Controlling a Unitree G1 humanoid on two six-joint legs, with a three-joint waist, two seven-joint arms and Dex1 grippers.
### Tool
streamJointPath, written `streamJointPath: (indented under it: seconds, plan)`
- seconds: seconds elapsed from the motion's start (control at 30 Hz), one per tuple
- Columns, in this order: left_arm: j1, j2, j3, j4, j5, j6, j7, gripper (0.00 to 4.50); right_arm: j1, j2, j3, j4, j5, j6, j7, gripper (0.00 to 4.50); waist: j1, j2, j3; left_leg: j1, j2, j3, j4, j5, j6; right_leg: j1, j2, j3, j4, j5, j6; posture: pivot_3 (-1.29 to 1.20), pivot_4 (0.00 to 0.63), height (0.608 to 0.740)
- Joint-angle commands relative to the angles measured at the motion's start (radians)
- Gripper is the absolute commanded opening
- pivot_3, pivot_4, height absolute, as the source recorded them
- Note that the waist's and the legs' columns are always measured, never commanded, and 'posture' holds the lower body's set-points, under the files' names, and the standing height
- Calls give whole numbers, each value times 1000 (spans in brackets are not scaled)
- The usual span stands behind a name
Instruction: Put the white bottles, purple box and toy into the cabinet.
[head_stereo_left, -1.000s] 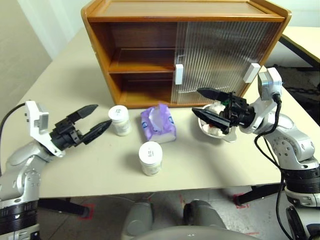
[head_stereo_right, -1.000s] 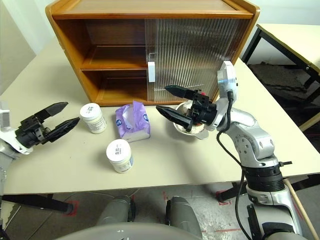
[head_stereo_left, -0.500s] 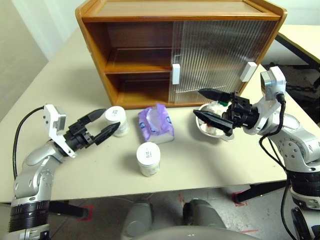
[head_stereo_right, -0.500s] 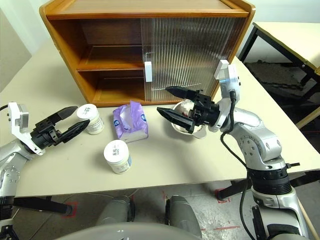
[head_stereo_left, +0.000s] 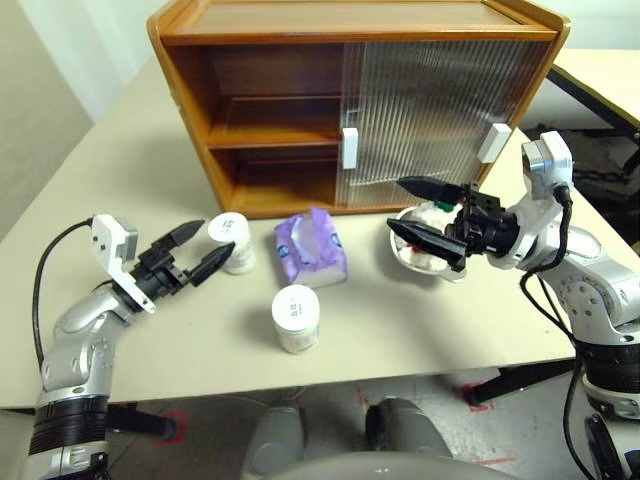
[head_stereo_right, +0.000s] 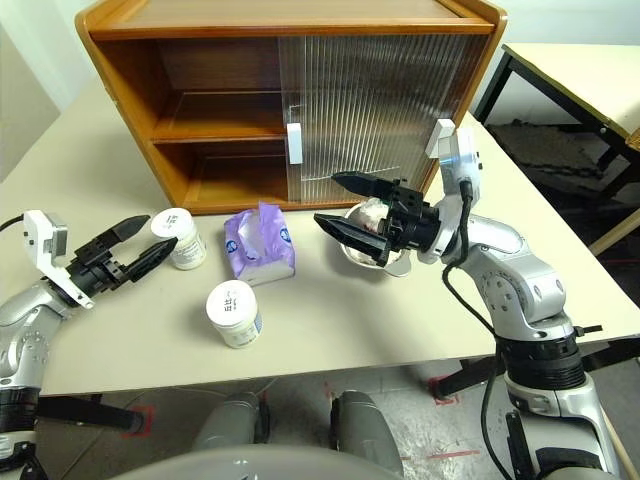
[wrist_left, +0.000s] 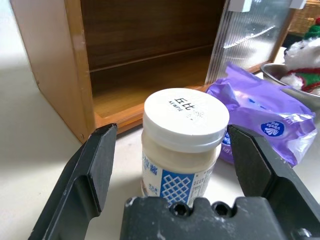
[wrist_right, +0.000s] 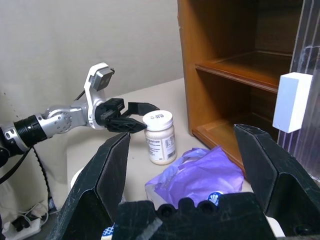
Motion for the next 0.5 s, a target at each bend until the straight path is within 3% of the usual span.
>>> streamJointPath:
  seconds: [0.03,0.5]
  plan:
    - [-19,-12,-26,87,31,-52,-29,4458,2,-8,-20,-14,7,4,-4,4500,-2,0,0,0,0,0,0,0,0,0,0,0,0,0,0,61,0,740]
    - [-91,-28,-76,301,72,-177,-117,4458,4,-7,-20,-32,12,2,-20,4500,-3,0,0,0,0,0,0,0,1,0,0,0,0,0,0,39,0,740]
